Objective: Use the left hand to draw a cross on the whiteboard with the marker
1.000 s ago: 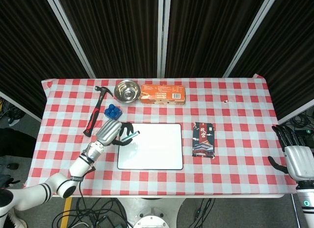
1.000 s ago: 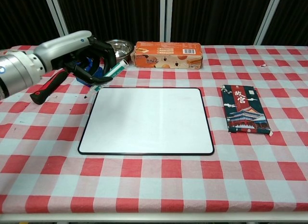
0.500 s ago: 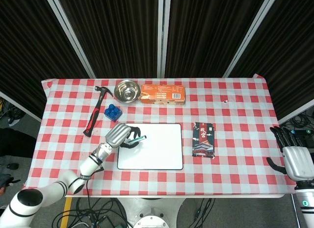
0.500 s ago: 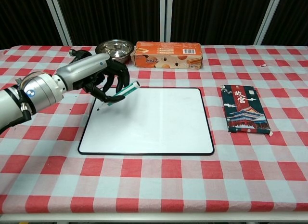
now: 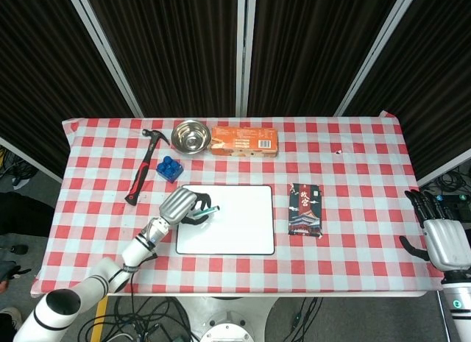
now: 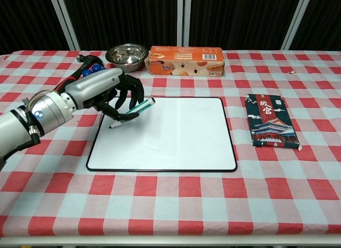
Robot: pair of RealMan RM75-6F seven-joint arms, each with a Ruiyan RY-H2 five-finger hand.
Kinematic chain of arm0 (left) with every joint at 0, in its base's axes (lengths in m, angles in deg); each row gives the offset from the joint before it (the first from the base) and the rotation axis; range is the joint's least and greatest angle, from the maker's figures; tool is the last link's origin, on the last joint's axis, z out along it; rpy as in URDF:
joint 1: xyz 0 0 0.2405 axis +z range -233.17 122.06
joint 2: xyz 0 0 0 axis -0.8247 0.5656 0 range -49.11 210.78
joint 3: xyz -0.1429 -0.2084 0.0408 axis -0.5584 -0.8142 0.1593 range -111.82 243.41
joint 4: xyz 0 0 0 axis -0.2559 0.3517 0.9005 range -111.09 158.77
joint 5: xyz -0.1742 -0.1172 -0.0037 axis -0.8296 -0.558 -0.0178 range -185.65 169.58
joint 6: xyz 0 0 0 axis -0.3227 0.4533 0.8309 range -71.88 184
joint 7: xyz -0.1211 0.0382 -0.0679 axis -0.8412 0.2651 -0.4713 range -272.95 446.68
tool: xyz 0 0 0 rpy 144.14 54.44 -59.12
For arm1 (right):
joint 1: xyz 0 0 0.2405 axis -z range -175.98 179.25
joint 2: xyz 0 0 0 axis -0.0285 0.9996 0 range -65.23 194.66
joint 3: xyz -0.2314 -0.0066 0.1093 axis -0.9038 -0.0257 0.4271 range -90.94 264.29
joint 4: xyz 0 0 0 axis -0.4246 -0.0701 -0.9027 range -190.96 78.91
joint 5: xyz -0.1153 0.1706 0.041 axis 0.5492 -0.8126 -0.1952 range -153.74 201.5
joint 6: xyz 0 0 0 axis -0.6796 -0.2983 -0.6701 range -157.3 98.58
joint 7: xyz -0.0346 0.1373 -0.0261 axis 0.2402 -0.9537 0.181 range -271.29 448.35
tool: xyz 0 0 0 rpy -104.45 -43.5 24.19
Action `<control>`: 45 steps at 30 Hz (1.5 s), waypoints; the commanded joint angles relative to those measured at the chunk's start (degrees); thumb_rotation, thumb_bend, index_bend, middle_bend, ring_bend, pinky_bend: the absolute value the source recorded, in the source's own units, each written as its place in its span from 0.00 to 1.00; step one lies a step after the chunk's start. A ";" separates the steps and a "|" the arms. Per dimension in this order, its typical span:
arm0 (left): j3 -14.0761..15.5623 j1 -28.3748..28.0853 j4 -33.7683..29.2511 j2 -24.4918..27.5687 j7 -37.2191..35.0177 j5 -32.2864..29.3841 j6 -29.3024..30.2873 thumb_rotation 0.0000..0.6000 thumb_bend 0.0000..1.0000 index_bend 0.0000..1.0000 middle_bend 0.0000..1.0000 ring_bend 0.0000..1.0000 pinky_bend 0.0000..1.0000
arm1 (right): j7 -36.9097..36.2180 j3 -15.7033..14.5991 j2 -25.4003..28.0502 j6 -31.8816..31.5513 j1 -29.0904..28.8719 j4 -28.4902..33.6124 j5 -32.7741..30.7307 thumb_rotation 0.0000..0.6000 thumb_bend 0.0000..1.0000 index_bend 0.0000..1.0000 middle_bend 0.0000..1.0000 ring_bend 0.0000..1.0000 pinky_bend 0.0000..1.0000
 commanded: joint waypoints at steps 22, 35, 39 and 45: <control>-2.05 -9.54 5.94 -9.45 -1.43 -0.20 -1.43 1.00 0.43 0.49 0.57 0.65 0.93 | -1.42 -0.03 1.07 -1.11 1.40 -0.71 -0.99 1.00 0.16 0.00 0.06 0.00 0.12; -1.62 -6.39 2.27 -5.00 0.82 -2.48 -1.90 1.00 0.43 0.49 0.57 0.65 0.93 | -2.29 -0.08 0.43 -0.44 0.71 -1.50 0.10 1.00 0.16 0.00 0.06 0.00 0.12; -1.27 -5.57 3.30 -5.32 0.87 -2.89 -2.53 1.00 0.43 0.49 0.57 0.65 0.93 | -1.94 -0.05 0.45 -0.30 0.62 -1.26 0.03 1.00 0.16 0.00 0.06 0.00 0.12; -0.66 -4.52 4.02 -5.34 -0.20 -3.08 -2.93 1.00 0.43 0.49 0.57 0.65 0.93 | -1.25 -0.01 0.53 -0.19 0.48 -0.71 0.03 1.00 0.16 0.00 0.06 0.00 0.12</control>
